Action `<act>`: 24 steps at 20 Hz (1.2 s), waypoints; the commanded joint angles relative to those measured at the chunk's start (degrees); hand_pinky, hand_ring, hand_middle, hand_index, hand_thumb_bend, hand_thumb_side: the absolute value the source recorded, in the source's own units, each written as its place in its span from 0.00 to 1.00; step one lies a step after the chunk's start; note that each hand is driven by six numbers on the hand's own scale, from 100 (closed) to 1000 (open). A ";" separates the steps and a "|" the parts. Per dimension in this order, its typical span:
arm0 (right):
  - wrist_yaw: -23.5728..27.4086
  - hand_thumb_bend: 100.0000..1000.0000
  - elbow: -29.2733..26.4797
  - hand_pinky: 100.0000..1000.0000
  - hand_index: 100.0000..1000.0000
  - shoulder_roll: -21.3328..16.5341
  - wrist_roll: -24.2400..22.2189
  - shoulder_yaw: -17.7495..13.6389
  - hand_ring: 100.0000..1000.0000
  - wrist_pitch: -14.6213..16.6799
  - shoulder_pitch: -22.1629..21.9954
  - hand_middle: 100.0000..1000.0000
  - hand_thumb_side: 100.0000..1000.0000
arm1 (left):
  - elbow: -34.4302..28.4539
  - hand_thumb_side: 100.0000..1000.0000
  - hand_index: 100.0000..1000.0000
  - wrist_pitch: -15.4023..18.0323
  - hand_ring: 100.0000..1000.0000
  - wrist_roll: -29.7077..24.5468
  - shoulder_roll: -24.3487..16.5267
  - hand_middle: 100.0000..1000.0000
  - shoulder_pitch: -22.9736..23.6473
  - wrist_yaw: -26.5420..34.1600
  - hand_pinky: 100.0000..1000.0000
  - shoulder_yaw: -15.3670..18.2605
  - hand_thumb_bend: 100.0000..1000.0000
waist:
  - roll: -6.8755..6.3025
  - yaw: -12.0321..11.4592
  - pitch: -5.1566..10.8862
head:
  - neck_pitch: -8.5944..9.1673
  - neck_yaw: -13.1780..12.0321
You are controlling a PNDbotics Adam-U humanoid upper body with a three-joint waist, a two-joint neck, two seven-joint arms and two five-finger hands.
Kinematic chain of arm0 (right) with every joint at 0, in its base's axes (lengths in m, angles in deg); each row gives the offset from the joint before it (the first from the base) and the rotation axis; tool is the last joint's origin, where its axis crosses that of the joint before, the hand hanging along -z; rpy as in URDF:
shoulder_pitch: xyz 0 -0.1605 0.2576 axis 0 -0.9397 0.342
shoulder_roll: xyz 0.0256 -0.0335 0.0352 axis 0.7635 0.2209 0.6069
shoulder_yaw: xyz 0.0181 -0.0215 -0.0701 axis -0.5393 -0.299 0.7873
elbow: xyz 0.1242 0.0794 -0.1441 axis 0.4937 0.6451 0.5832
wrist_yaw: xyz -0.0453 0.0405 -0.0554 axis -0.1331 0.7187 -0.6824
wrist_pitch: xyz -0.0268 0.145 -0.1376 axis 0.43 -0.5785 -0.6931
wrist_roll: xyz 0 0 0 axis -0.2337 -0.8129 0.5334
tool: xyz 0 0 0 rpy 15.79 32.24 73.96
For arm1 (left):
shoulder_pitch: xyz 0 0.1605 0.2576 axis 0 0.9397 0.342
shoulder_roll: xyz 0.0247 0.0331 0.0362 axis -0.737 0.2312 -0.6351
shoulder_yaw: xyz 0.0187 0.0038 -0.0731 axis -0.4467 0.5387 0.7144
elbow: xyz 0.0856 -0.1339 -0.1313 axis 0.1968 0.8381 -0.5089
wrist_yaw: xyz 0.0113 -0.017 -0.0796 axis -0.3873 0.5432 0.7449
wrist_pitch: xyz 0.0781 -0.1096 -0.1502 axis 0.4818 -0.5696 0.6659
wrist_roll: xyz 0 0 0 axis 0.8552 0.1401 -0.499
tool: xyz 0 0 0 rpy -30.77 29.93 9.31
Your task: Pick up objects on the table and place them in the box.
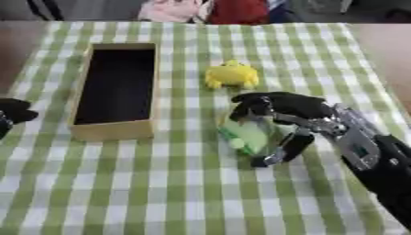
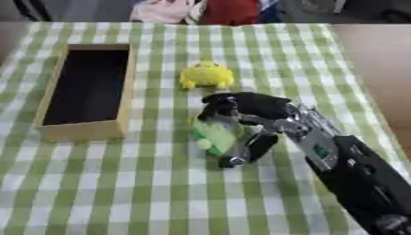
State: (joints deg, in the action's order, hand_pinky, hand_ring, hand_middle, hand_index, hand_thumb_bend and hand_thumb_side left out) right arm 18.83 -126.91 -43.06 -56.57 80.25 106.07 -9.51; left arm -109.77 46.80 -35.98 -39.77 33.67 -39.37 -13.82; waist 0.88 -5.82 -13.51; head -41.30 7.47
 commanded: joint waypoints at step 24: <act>3.11 0.00 1.76 0.58 0.68 -1.19 9.79 -1.19 0.84 -3.56 0.85 0.38 0.00 | -0.86 0.92 0.68 -0.17 0.64 -0.13 -1.06 0.61 -0.53 0.30 0.75 0.03 0.00 | 0.10 0.15 1.29 | -0.25 0.19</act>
State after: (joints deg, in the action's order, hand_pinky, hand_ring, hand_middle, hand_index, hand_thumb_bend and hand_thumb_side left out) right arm 20.66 -123.55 -42.48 -46.24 79.29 102.85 -9.46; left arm -109.77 46.73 -36.06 -39.77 33.65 -39.37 -13.83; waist 1.05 -5.71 -13.33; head -41.31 7.64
